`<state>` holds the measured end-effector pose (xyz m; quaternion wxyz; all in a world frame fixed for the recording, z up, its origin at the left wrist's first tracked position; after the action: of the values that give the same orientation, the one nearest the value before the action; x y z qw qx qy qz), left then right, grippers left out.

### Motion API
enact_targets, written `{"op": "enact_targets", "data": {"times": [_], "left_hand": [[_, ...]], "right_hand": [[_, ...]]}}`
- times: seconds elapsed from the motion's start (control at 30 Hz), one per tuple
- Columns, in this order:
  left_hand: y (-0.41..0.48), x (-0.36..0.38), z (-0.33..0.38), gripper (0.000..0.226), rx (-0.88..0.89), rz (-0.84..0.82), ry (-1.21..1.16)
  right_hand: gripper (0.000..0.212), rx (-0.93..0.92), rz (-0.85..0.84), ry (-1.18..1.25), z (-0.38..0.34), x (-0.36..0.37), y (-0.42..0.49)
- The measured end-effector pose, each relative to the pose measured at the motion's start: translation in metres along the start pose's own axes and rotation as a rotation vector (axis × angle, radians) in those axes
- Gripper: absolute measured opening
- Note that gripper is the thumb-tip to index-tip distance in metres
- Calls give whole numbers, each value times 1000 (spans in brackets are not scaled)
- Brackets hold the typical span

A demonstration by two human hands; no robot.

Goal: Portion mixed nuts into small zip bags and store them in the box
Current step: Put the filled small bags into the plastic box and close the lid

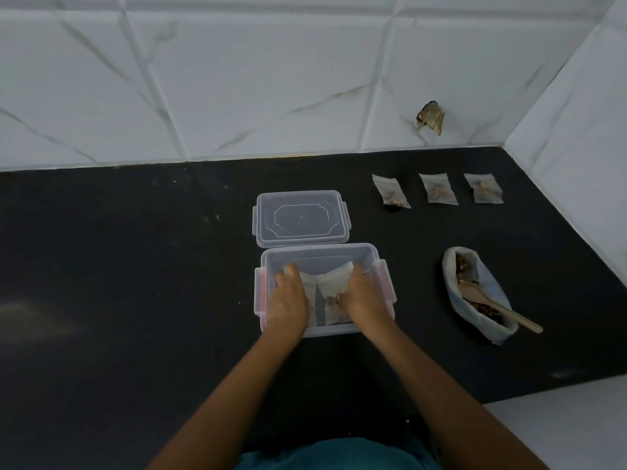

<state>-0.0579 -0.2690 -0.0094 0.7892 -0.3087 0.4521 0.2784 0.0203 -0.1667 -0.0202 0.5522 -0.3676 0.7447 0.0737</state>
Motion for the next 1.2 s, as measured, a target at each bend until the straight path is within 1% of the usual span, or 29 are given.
{"op": "enact_targets", "data": {"times": [0.07, 0.1, 0.17, 0.2, 0.3, 0.37, 0.4, 0.47, 0.53, 0.6, 0.73, 0.83, 0.9, 0.97, 1.07, 1.13, 1.2], "left_hand": [[-3, 1, -1, 34, 26, -30, 92], [-5, 3, 0, 37, 32, -69, 180], [-8, 1, 4, 43, 72, -75, 356], [-7, 2, 5, 42, 83, -72, 415], [0, -3, 4, 31, 57, -28, 372], [4, 0, 5, 31, 86, -43, 313], [5, 3, 6, 34, 112, -74, 296], [9, 7, 5, 42, 143, -131, 249], [11, 11, 1, 45, 136, -170, 251], [12, 14, -1, 43, 129, -184, 258], [12, 15, -1, 41, 129, -160, 253], [12, 14, 0, 41, 129, -165, 243], [13, 9, 3, 41, 126, -165, 221], [13, -1, 11, 43, 143, -138, 184], [15, -23, 33, 46, 177, -48, 78], [17, -39, 51, 41, 185, 38, 7], [23, -52, 69, 36, 180, 139, -15]], "right_hand": [[24, -25, -14, -77, -5, -1, -3], [24, -34, -15, -135, -6, -3, -3], [22, -23, -11, -219, -6, -8, -4], [22, -12, -1, -258, -6, -11, -5], [18, -26, 44, -354, -15, -21, -2], [17, -91, 13, -325, -22, -16, 2], [20, -130, -37, -306, -25, -9, 3], [34, -178, -139, -299, -27, 5, 4], [44, -194, -176, -328, -26, 12, 5], [45, -218, -173, -378, -23, 15, 5], [47, -238, -197, -384, -23, 15, 7], [49, -233, -230, -351, -23, 13, 6], [53, -221, -236, -269, -22, 6, 5], [54, -211, -228, -169, -24, -8, 3], [52, -187, -200, -23, -21, -39, 2], [47, -182, -141, 28, -16, -62, 5], [43, -171, -78, 51, -5, -85, 13]]}}
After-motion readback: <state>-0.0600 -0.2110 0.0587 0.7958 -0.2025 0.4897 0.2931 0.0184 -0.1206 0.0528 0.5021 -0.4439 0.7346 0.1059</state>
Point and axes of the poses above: each hand's wrist, its own y-axis towards the middle knuckle, its own x-axis out of the palm, z = x × y, the point moved 7 cm from there along y, towards the middle knuckle, and after that the axes turned 4 degrees about x, right-handed, at the moved point
